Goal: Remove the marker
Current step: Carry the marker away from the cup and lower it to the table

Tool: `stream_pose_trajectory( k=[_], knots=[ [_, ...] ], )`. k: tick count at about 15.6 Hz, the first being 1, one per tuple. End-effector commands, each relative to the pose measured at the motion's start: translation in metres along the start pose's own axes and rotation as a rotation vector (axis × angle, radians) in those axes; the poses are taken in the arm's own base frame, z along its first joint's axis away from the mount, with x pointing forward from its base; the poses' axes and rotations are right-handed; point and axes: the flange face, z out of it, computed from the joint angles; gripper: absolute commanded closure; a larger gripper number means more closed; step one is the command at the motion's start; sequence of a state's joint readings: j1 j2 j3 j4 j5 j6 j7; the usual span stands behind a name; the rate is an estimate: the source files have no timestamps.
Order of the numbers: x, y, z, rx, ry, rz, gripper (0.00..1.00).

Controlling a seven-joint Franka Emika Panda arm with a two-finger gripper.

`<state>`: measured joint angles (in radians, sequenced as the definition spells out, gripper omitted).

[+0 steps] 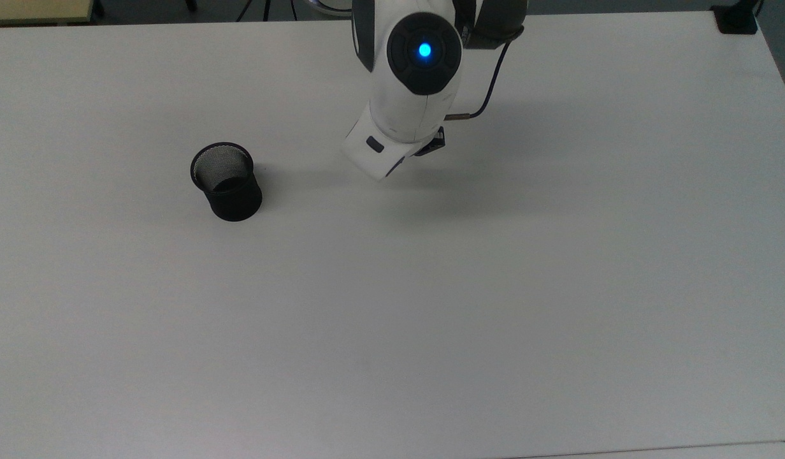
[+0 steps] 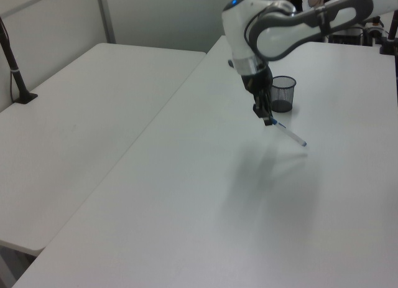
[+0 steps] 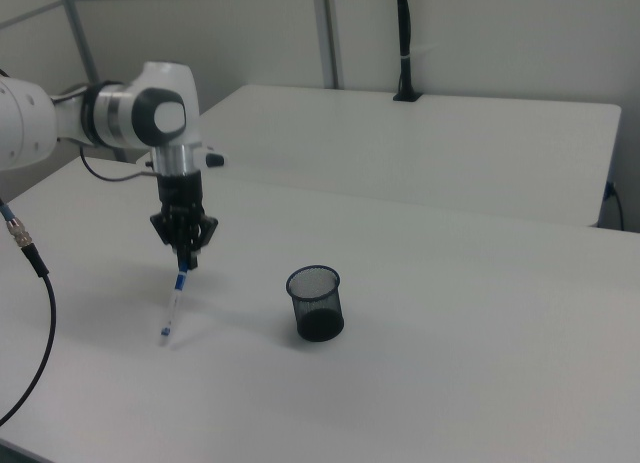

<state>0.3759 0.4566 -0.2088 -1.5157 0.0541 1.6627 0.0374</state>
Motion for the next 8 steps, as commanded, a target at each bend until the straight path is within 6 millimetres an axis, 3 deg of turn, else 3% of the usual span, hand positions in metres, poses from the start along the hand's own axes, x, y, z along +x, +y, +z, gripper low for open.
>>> stream_pose_trajectory(
  k=[1,4,8],
  knots=[
    [0.002,0.003,0.032,0.000,-0.063,0.071,0.89],
    [0.005,0.003,0.043,-0.004,-0.079,0.074,0.84],
    [0.012,0.000,0.067,-0.018,-0.113,0.089,0.65]
  ],
)
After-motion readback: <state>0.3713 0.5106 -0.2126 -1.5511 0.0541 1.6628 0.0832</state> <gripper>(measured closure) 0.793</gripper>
